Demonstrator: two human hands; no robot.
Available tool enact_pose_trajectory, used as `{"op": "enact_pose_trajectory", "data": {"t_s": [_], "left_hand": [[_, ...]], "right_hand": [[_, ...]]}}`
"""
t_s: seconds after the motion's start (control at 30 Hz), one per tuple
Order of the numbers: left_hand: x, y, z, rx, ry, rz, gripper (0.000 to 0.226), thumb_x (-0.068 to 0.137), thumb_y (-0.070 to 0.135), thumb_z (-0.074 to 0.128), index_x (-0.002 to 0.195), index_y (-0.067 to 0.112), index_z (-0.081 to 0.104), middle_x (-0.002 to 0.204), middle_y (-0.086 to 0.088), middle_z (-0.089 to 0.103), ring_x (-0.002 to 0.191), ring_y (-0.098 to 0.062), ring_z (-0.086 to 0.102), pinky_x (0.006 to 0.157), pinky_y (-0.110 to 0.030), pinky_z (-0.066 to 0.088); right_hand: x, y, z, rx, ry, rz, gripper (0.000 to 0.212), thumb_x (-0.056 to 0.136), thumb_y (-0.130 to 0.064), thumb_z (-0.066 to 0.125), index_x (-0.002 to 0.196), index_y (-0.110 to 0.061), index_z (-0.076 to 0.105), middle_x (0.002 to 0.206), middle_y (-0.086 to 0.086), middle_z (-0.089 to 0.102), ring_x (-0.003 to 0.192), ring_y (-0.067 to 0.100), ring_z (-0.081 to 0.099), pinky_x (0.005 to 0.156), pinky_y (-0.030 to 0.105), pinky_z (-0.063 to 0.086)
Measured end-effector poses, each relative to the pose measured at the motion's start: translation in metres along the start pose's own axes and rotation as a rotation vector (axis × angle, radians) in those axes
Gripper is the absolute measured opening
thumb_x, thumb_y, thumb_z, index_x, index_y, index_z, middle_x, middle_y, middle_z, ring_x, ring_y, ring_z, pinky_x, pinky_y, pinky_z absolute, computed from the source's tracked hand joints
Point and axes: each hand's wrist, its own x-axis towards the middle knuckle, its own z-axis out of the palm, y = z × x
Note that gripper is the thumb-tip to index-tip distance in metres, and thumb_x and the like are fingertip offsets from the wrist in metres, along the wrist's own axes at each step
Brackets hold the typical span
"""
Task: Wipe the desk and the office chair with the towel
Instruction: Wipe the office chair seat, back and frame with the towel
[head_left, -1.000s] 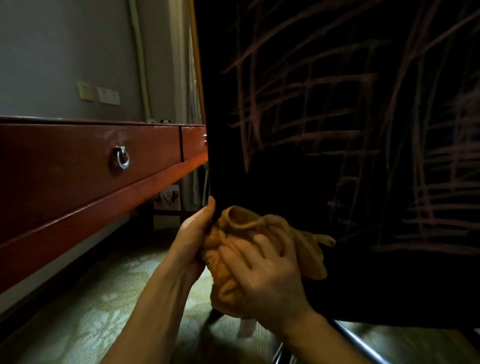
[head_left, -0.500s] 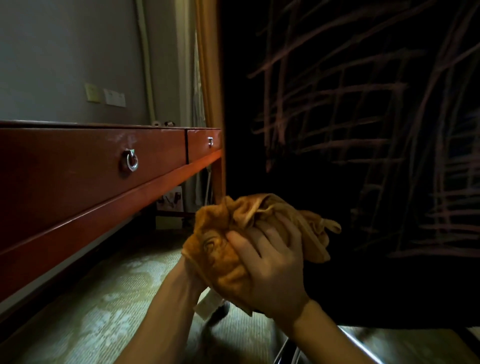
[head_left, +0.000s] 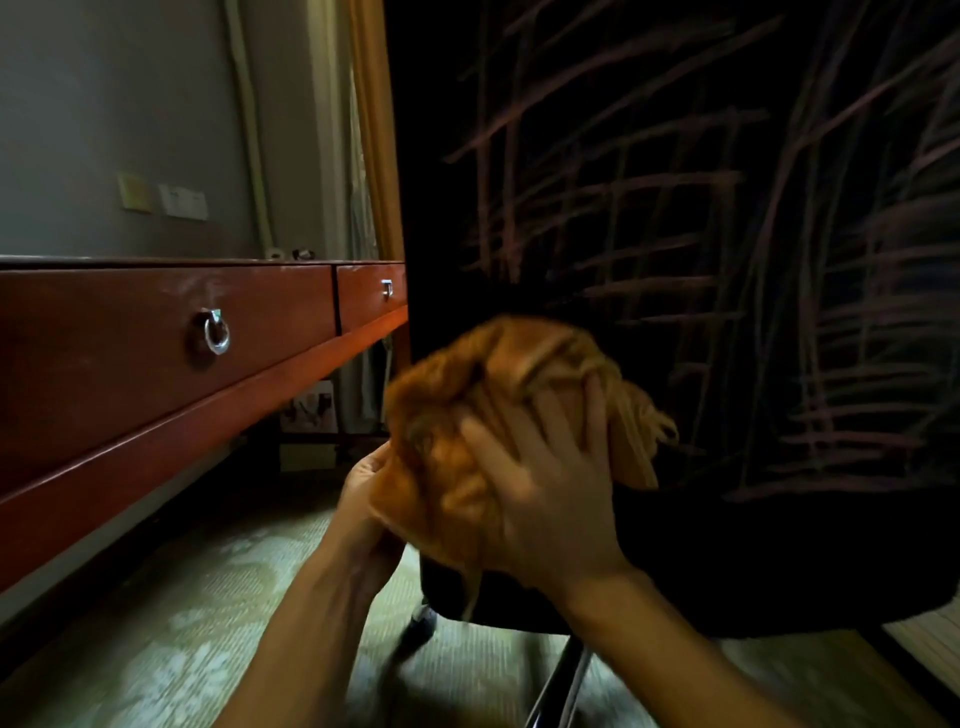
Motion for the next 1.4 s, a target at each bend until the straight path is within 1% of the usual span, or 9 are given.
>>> {"op": "enact_pose_trajectory", "data": {"t_s": [0.07, 0.13, 0.23, 0.43, 0.6, 0.77, 1.1, 1.27, 1.4], "left_hand": [[-0.002, 0.001, 0.001, -0.044, -0.003, 0.01, 0.021, 0.097, 0.025, 0.064, 0.093, 0.024, 0.084, 0.091, -0.006, 0.077, 0.074, -0.014, 0.074, 0.072, -0.031, 0.062], [-0.001, -0.001, -0.001, -0.089, 0.026, 0.004, 0.039, 0.086, 0.036, 0.068, 0.117, 0.014, 0.078, 0.113, -0.011, 0.077, 0.099, -0.022, 0.074, 0.084, -0.035, 0.06], [0.001, -0.004, -0.001, -0.115, 0.025, 0.027, 0.045, 0.082, 0.041, 0.068, 0.117, 0.015, 0.077, 0.126, -0.01, 0.073, 0.121, -0.027, 0.066, 0.087, -0.031, 0.058], [-0.002, -0.014, 0.013, -0.022, 0.221, 0.238, 0.035, 0.075, 0.052, 0.073, 0.082, 0.018, 0.078, 0.077, 0.004, 0.077, 0.067, -0.006, 0.073, 0.058, -0.017, 0.057], [0.002, -0.018, 0.019, -0.025, 0.471, 0.299, 0.037, 0.072, 0.053, 0.077, 0.084, 0.019, 0.074, 0.073, 0.008, 0.075, 0.073, -0.005, 0.072, 0.068, -0.022, 0.059], [0.005, -0.016, 0.016, -0.071, 0.491, 0.26, 0.035, 0.076, 0.049, 0.078, 0.091, 0.017, 0.075, 0.087, 0.001, 0.079, 0.076, -0.008, 0.075, 0.065, -0.023, 0.061], [0.01, -0.014, 0.02, -0.087, 0.544, 0.195, 0.044, 0.068, 0.058, 0.076, 0.088, 0.019, 0.072, 0.075, 0.005, 0.075, 0.068, -0.008, 0.071, 0.063, -0.024, 0.057], [0.013, -0.014, 0.017, -0.042, 0.568, 0.202, 0.036, 0.085, 0.05, 0.076, 0.09, 0.014, 0.073, 0.078, -0.001, 0.07, 0.084, -0.019, 0.064, 0.077, -0.034, 0.052], [0.012, -0.013, 0.018, -0.03, 0.572, 0.172, 0.033, 0.081, 0.052, 0.077, 0.088, 0.02, 0.073, 0.087, -0.002, 0.075, 0.089, -0.021, 0.069, 0.078, -0.035, 0.055]], "right_hand": [[-0.045, 0.01, 0.015, -0.079, -0.028, -0.15, 0.06, 0.087, -0.063, 0.065, 0.133, -0.025, 0.071, 0.148, 0.009, 0.059, 0.141, 0.036, 0.042, 0.123, 0.063, 0.007], [-0.079, 0.02, 0.02, -0.101, -0.103, -0.244, 0.054, 0.088, -0.063, 0.064, 0.128, -0.029, 0.074, 0.142, 0.006, 0.064, 0.137, 0.035, 0.05, 0.126, 0.059, 0.006], [-0.077, 0.034, 0.003, -0.049, 0.038, -0.232, 0.034, 0.095, -0.046, 0.063, 0.12, -0.028, 0.079, 0.137, 0.002, 0.068, 0.13, 0.033, 0.058, 0.125, 0.059, 0.013], [0.012, 0.047, -0.047, -0.079, 0.499, 0.056, 0.049, 0.106, -0.052, 0.041, 0.138, -0.024, 0.066, 0.149, 0.004, 0.059, 0.139, 0.035, 0.049, 0.121, 0.07, 0.011], [-0.009, 0.043, -0.005, -0.116, 0.3, 0.186, 0.063, 0.102, -0.065, 0.031, 0.147, -0.028, 0.057, 0.154, 0.011, 0.053, 0.145, 0.038, 0.038, 0.122, 0.07, 0.002], [-0.121, 0.027, 0.04, -0.123, -0.017, -0.243, 0.036, 0.097, -0.048, 0.055, 0.126, -0.036, 0.073, 0.142, -0.002, 0.064, 0.137, 0.032, 0.045, 0.123, 0.066, 0.017], [0.008, 0.05, -0.062, -0.093, 0.439, 0.046, 0.045, 0.099, -0.047, 0.056, 0.134, -0.023, 0.069, 0.148, 0.007, 0.059, 0.142, 0.039, 0.038, 0.12, 0.074, 0.004], [0.026, 0.063, -0.042, -0.153, 0.352, 0.206, 0.059, 0.094, -0.052, 0.057, 0.146, -0.024, 0.058, 0.159, 0.017, 0.044, 0.149, 0.046, 0.033, 0.113, 0.082, 0.008], [-0.042, 0.043, 0.007, -0.13, 0.179, 0.033, 0.048, 0.08, -0.04, 0.08, 0.127, -0.029, 0.073, 0.134, 0.008, 0.068, 0.132, 0.045, 0.055, 0.12, 0.075, 0.002]]}}
